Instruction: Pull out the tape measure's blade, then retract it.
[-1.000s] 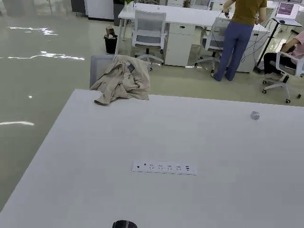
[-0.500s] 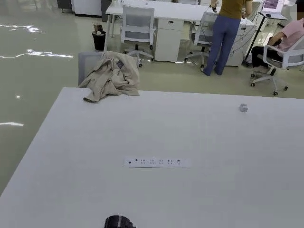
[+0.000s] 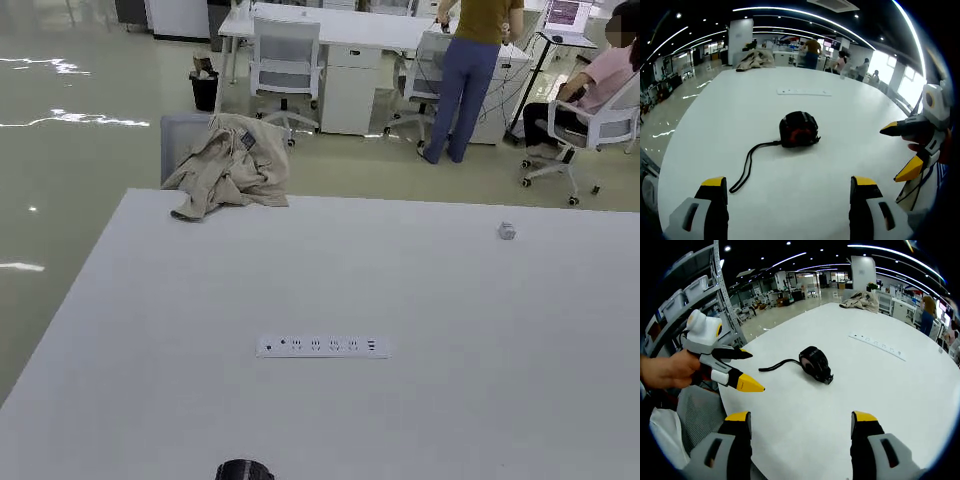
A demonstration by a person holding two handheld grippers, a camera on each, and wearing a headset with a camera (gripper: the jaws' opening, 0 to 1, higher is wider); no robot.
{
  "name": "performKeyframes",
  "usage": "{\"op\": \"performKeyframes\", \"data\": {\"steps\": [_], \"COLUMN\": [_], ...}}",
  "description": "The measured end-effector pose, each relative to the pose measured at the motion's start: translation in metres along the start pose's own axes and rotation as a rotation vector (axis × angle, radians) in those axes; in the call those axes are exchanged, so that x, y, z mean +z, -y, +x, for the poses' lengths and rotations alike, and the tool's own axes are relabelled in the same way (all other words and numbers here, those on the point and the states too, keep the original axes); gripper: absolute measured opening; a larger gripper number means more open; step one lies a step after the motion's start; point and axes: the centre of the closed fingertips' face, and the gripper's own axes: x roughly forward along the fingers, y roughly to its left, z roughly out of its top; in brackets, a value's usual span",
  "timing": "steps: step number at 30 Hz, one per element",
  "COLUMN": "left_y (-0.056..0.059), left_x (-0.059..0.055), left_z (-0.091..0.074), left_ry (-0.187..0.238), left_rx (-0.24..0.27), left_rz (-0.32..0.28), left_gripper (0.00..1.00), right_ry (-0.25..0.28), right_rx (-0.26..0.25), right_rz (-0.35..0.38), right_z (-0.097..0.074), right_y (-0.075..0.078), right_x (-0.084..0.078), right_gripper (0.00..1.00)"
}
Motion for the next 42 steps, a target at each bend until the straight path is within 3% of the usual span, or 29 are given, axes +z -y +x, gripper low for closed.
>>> {"op": "performKeyframes", "data": {"steps": [5, 18, 23, 30, 42], "left_y": [0.005, 0.003, 0.007, 0.004, 0.002], "left_x": [-0.002, 0.001, 0.001, -0.004, -0.002], "left_z": [-0.008, -0.033, -0.041, -0.049, -0.06], "left_ry": [-0.003, 0.008, 0.007, -0.006, -0.011], "left_rx": [-0.016, -0.031, -0.042, -0.036, -0.032], "left_rz": [-0.001, 0.008, 0.021, 0.023, 0.023], "left_gripper": [1.0, 1.0, 1.0, 1.0, 1.0], "right_ry": [-0.004, -0.013, -0.032, -0.058, -0.084], "right_rx": [-0.012, -0.049, -0.052, -0.067, -0.074], "right_rz": [0.014, 0.041, 0.048, 0.058, 0.059], "right_z": [-0.01, -0.038, -0.041, -0.048, -0.057], "right_y": [-0.004, -0.008, -0.009, -0.009, -0.009], "right_x": [-0.003, 0.0, -0.005, -0.012, -0.02], "right_gripper": [0.89, 0.98, 0.99, 1.0, 1.0]}}
